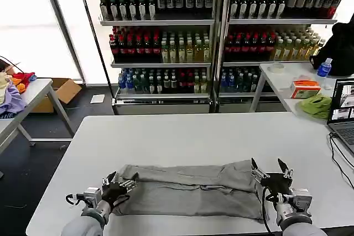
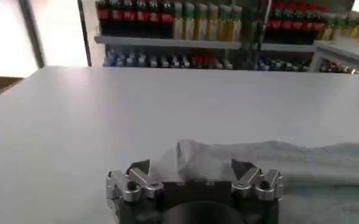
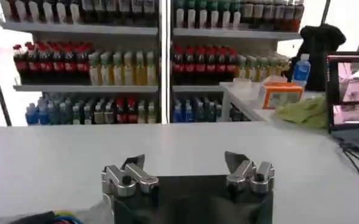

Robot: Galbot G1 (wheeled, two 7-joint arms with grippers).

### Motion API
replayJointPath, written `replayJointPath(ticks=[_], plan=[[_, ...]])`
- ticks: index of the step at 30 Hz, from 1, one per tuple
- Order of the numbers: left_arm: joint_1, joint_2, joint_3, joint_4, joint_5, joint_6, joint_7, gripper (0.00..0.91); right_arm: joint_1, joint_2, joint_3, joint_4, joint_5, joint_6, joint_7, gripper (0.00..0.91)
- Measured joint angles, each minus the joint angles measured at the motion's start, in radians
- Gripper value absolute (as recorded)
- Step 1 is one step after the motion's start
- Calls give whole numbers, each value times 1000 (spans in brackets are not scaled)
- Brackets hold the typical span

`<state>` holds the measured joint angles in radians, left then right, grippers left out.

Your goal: Fold and organize the clothes.

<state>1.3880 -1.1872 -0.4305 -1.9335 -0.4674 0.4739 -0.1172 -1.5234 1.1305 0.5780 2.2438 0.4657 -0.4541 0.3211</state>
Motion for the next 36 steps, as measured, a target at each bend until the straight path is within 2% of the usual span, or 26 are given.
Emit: replayJointPath(ticks=[1, 15, 25, 32, 36], plan=[[1, -3, 0, 2, 1, -1, 1, 0, 1, -2, 1, 1, 1, -1, 0, 907], [35, -50, -11, 2, 15, -31, 33, 0, 33, -24, 25, -9, 32, -12, -1, 907], [52, -50, -21, -6, 28, -56, 57, 0, 50, -30, 25, -18, 42, -17, 2, 907], [52, -15, -68, 3, 12, -80, 73, 0, 65, -40, 36, -19, 56, -25, 6, 907], [41, 53, -133, 28, -19, -94, 82, 0, 76, -40, 38, -23, 66, -30, 10, 907]])
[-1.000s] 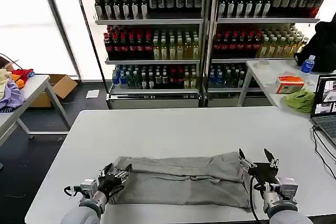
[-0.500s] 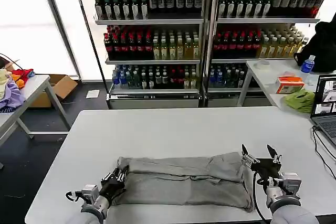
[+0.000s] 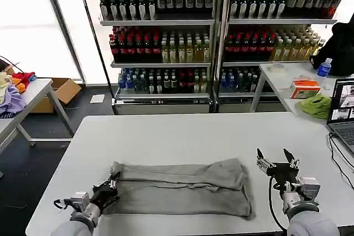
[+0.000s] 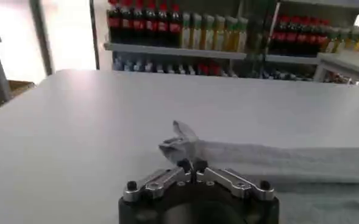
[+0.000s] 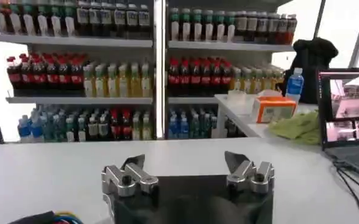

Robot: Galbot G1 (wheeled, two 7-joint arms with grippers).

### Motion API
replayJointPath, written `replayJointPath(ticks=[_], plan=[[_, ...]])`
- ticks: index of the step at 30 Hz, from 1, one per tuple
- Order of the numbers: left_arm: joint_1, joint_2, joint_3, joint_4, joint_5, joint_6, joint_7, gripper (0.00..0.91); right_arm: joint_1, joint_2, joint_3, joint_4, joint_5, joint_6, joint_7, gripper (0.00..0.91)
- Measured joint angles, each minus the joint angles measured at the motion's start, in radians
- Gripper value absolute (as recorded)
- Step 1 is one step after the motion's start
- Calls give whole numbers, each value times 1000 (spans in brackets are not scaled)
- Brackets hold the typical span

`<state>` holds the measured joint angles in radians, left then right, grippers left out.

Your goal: Fold and organize the clothes.

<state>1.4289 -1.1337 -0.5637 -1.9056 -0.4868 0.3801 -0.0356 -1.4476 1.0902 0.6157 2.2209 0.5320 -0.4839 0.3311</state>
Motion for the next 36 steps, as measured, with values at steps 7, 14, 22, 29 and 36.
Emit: replayJointPath(ticks=[7, 14, 22, 29, 36], plan=[[-23, 202, -161, 132, -66, -31, 27, 0, 22, 0, -7, -13, 11, -1, 2, 907], [-41, 368, -280, 274, -80, -46, 44, 0, 31, 3, -15, -18, 14, -2, 7, 907], [-27, 388, -299, 206, -88, -6, 16, 0, 8, 2, 4, 1, 17, 3, 8, 907], [-39, 331, -209, 81, -120, 55, -46, 0, -32, 16, 29, 14, 12, 15, 8, 907], [-77, 251, -74, 12, -143, 117, -118, 0, -69, 34, 49, 31, 2, 16, 12, 907]])
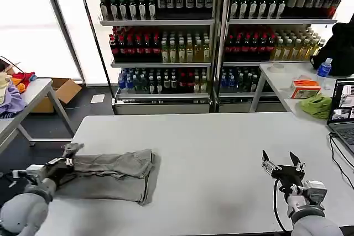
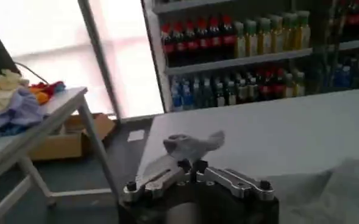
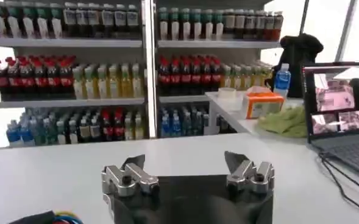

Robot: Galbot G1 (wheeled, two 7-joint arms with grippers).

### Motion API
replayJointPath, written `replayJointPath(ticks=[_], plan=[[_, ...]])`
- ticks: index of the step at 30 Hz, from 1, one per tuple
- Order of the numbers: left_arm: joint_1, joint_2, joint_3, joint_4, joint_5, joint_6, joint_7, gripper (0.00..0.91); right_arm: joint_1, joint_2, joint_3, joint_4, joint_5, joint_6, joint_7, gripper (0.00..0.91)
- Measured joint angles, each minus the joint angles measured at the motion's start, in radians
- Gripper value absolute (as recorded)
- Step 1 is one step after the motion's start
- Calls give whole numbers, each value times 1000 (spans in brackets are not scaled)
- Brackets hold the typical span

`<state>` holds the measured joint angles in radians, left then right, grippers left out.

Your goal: Fold and organize the clothes.

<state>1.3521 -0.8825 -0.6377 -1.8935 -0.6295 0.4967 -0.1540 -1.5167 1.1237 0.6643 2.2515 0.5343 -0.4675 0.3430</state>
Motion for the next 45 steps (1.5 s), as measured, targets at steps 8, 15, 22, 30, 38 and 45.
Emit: replayJointPath(ticks=[8, 15, 22, 30, 38, 45], plan=[[-61, -69, 146, -24, -21, 43, -69, 0, -35, 21, 14, 13, -20, 7, -1, 907], [-127, -109, 250, -47, -39, 61, -118, 0, -60, 34, 24, 17, -35, 13, -3, 907], [-177, -138, 330, -55, -46, 70, -140, 0, -67, 45, 17, 11, -49, 16, -3, 907], [-201, -163, 392, -44, -47, 76, -147, 0, -74, 52, 8, -3, -62, 25, -4, 907], [-210, -187, 421, -47, -38, 78, -149, 0, -84, 56, 1, -6, -72, 30, -6, 907], [-212, -203, 437, -46, -20, 79, -138, 907, -91, 61, -3, -5, -81, 34, -7, 907]])
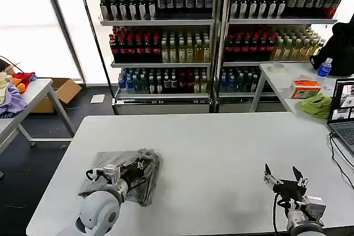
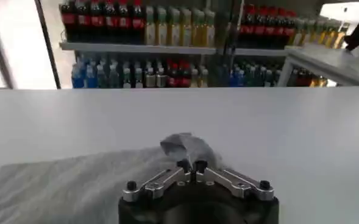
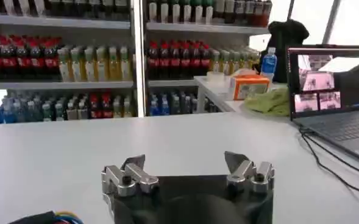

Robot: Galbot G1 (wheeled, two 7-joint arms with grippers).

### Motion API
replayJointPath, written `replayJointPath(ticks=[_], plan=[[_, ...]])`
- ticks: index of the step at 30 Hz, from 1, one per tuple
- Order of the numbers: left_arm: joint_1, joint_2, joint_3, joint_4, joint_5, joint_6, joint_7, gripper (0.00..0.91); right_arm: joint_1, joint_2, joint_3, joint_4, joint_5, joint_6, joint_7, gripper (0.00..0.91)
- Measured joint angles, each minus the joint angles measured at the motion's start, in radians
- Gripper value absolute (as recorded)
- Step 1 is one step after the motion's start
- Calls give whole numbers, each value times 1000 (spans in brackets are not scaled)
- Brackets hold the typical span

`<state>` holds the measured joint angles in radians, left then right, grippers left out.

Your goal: Fold and organize the clothes.

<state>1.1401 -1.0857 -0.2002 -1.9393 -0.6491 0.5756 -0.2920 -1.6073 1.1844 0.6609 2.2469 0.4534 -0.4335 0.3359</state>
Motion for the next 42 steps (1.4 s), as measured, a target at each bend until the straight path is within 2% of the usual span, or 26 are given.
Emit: replayJointPath(ticks=[8, 15, 20, 24, 30, 42], plan=[[5, -42, 22, 12, -22, -12, 27, 907, 10, 2, -7, -5, -4, 3, -1, 907], [37, -96, 25, -54, -181, -13, 16, 907, 33, -5, -28, -26, -8, 4, 2, 907], [46, -105, -2, -126, -309, -21, -10, 907, 53, -13, -45, -42, -7, 4, 2, 907], [35, -76, -63, -148, -385, -27, -29, 907, 71, -21, -60, -47, -4, 3, 2, 907], [40, 14, -197, -116, -439, -42, -30, 907, 100, -32, -85, -51, -1, -7, 1, 907], [70, 87, -319, 17, -361, -89, 26, 907, 130, -44, -108, -62, 9, -14, 1, 907]])
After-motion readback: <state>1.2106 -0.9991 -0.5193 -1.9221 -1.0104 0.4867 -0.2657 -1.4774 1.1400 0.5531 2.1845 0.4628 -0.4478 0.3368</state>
